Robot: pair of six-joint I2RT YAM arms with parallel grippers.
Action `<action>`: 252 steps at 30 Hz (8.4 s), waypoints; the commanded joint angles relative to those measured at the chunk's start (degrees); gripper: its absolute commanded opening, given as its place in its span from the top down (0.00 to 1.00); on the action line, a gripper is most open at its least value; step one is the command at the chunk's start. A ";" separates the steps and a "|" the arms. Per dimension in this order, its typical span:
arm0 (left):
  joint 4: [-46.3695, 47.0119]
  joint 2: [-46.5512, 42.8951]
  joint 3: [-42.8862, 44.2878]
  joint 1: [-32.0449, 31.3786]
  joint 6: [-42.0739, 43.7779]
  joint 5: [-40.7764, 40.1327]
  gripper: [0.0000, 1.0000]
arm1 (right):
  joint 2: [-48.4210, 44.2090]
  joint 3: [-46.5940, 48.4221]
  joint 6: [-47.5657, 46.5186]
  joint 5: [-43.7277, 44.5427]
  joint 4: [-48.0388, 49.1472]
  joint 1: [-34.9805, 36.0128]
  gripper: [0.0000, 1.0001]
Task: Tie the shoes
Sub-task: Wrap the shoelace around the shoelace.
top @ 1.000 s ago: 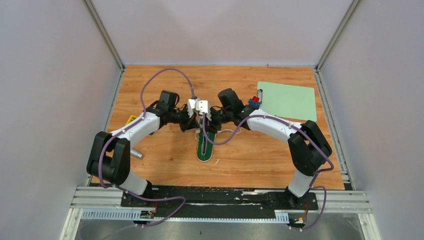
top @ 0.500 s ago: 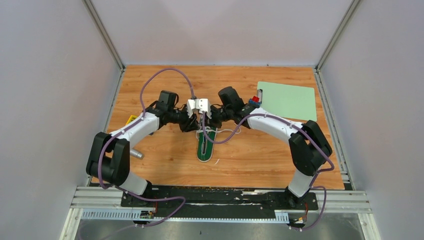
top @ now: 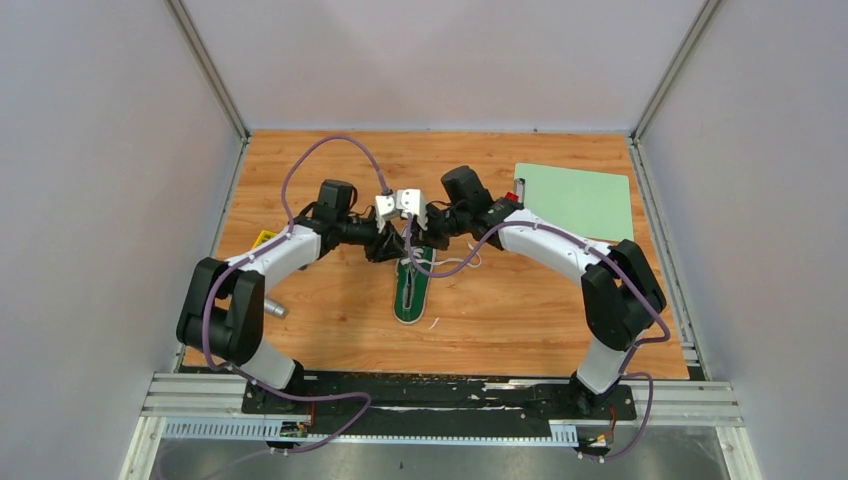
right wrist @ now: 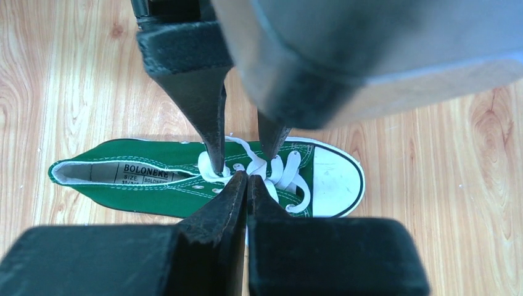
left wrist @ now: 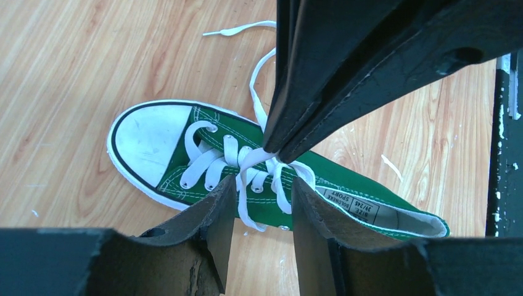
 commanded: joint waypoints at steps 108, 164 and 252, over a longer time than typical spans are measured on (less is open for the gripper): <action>-1.71 2.40 1.81 -5.15 -12.35 -6.63 0.86 | 1.38 4.23 20.28 -2.70 -8.36 -8.15 1.00; -17.20 14.58 15.65 -1.37 8.36 12.20 0.67 | 2.08 7.51 21.28 -8.92 -9.58 -10.00 1.00; -34.81 21.77 28.16 1.54 20.75 15.23 0.63 | 6.13 16.75 -0.16 -15.19 -21.15 -7.05 1.00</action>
